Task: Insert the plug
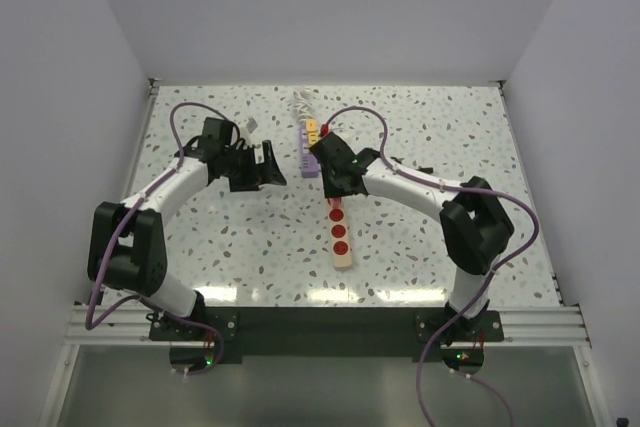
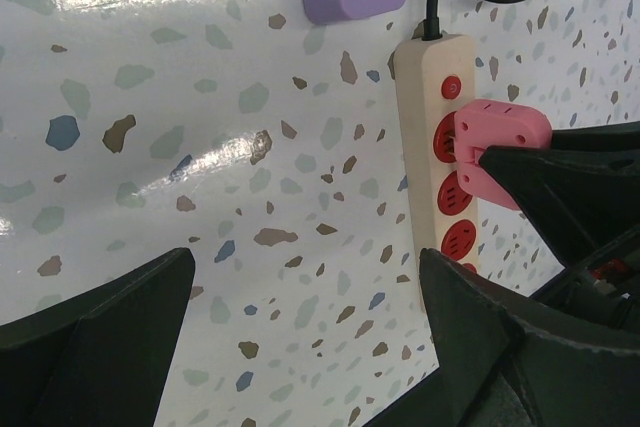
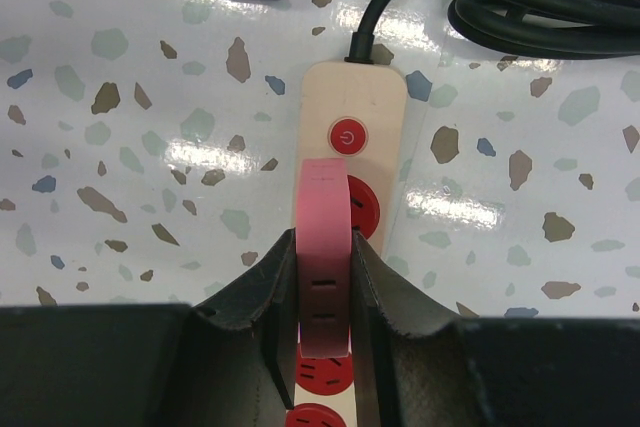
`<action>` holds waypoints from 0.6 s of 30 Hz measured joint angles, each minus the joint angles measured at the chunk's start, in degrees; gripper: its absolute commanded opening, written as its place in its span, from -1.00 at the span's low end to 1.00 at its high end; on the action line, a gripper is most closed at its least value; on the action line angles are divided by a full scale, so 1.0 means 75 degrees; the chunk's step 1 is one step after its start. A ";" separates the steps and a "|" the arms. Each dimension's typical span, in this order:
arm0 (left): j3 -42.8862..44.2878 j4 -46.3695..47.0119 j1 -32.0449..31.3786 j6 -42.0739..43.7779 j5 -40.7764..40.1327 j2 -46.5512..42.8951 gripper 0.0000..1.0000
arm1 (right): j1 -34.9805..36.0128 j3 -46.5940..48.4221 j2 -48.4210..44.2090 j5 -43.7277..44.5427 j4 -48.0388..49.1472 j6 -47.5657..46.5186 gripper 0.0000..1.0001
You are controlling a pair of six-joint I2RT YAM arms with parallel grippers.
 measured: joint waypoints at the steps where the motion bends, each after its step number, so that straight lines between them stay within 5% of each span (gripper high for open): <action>1: 0.0000 0.0000 0.0000 0.0000 0.0003 0.0000 1.00 | 0.0015 -0.0006 0.0000 0.0023 0.0006 0.0000 -1.00; 18: 0.0000 0.0047 0.0035 0.0003 0.0023 0.0050 1.00 | 0.0146 -0.0402 -0.0149 0.0303 0.0420 0.0067 -1.00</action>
